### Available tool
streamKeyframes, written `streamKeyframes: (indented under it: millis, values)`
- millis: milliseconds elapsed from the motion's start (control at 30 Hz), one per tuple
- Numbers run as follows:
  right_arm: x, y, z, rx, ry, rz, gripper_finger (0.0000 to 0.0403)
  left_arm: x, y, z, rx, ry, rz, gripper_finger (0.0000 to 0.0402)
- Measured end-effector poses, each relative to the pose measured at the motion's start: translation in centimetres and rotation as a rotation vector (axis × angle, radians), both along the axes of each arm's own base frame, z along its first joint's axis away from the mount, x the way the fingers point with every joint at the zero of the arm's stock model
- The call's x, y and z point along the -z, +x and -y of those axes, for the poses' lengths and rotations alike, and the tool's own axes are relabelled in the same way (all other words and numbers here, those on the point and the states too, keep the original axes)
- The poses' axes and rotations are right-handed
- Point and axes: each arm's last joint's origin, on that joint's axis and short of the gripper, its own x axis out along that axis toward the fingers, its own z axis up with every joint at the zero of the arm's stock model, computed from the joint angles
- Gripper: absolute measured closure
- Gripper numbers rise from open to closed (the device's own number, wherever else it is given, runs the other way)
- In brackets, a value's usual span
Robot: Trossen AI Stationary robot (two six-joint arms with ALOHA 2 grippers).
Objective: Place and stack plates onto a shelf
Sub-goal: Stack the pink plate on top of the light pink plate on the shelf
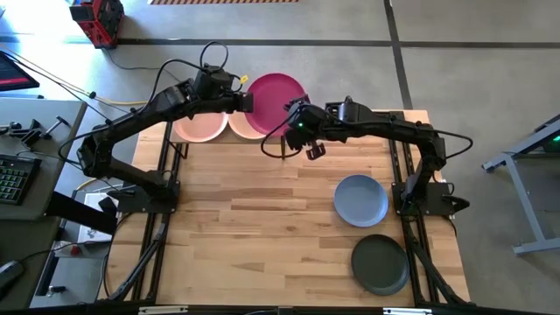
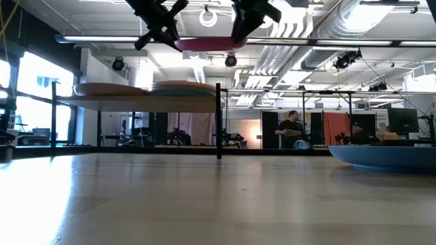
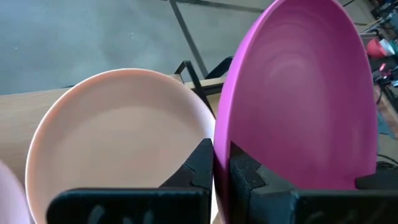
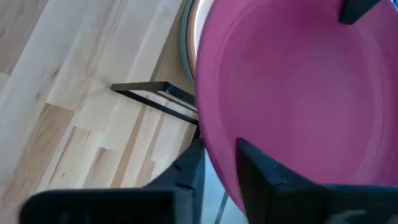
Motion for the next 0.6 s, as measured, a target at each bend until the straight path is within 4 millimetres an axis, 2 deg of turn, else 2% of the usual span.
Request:
streamKeyframes:
  millis: [133, 267, 467, 600]
  values:
    - [0.0, -0.1, 0.0, -0.001, -0.004, -0.008, 0.03, 0.1, -0.1, 0.0, 0.002, 0.008, -0.021, 0.0396]
    - [-0.2, -0.2, 0.1, 0.024, -0.04, -0.003, 0.0277, 0.5, -0.5, -0.1, 0.001, 0.008, -0.077, 0.0396]
    - [-0.3, -0.4, 0.3, 0.074, -0.103, -0.017, 0.027, 0.4, -2.4, -0.3, -0.05, -0.034, -0.133, 0.0396]
    - [-0.3, -0.4, 0.7, 0.084, -0.101, -0.018, 0.0269, -0.5, -3.9, -0.1, -0.081, -0.03, -0.12, 0.0396]
